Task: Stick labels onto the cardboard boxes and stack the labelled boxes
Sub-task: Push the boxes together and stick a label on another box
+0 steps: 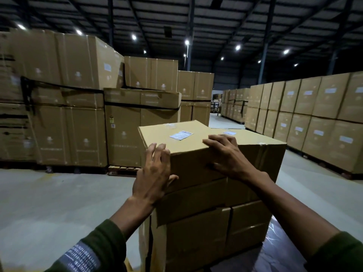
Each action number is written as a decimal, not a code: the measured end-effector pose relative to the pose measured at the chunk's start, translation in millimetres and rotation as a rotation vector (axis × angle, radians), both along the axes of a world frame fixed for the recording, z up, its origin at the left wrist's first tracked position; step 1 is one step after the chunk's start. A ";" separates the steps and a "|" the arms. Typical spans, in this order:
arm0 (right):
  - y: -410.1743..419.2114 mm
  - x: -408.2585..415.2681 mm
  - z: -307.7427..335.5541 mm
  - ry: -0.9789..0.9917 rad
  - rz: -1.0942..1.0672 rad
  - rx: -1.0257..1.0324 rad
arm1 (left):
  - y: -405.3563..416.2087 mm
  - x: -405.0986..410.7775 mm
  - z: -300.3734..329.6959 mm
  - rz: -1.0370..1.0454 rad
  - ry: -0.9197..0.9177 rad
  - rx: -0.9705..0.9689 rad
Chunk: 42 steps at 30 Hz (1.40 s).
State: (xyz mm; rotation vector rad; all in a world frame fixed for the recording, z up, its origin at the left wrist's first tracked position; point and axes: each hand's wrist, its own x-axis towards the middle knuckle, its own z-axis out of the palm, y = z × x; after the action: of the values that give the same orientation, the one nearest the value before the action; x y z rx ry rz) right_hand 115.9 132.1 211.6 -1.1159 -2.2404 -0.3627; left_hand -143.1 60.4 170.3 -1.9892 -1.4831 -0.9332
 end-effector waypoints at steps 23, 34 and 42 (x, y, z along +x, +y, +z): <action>-215.5 24.5 0.0 0.191 -0.227 0.546 | -155.5 25.1 46.7 -0.221 0.047 0.272; -290.6 34.7 -26.9 0.256 -0.314 0.489 | -215.4 39.4 40.3 -0.276 0.082 0.201; -314.5 28.6 -49.0 0.244 -0.356 0.441 | -233.4 34.4 23.3 -0.307 0.093 0.162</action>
State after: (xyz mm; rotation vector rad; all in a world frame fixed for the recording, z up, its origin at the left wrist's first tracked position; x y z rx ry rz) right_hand 144.5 -182.5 162.6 -1.2326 -1.6399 -0.7788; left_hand -108.7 -173.0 193.7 -2.1419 -1.0351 -1.0328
